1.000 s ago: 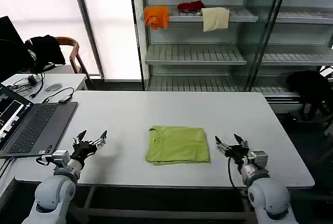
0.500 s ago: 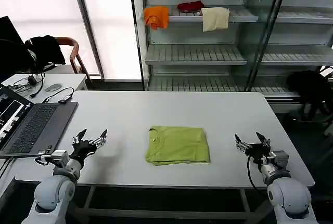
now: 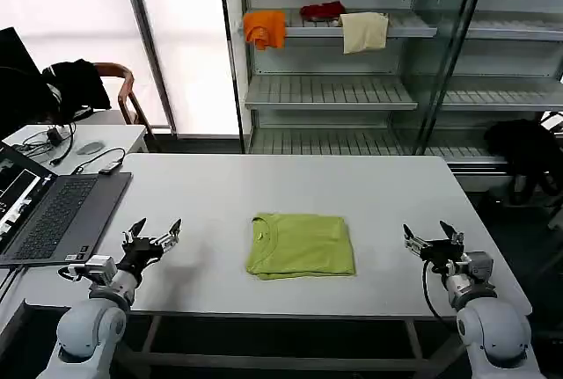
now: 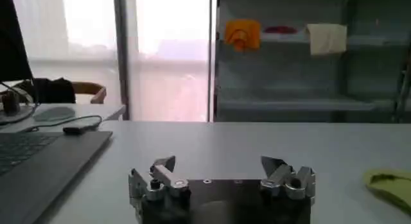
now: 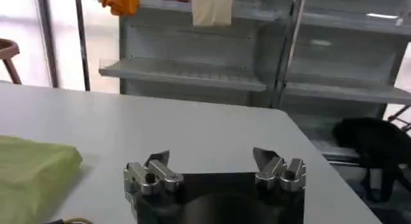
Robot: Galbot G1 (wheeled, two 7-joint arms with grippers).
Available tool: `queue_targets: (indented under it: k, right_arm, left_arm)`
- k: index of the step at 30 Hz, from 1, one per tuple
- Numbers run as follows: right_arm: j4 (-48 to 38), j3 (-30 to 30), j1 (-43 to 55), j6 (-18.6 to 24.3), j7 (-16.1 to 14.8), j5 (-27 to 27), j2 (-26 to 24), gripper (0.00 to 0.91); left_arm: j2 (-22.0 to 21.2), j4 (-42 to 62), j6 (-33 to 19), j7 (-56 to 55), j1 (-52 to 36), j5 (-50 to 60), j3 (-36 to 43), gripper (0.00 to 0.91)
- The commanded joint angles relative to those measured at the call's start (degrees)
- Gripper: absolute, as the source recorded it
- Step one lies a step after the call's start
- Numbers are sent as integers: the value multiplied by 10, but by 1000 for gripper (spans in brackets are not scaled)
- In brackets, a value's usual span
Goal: Fold and organize the clothes.
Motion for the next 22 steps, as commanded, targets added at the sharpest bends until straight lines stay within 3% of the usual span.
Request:
queue_targets:
  k: [1,18,22]
  right_arm:
    - [1,4,0,-1,-7,-13,-4,907]
    - [0,1,1,-1,-13,-15,-6,907]
    - [-2,-2,3,-2,0,6,-5,907]
  left_arm:
    - [1,1,-2,0,1,0,0,907]
    - [0,-2,-6,-1,3,5,3,907]
    - [-1,-4,-9,-1,6,9,4,907]
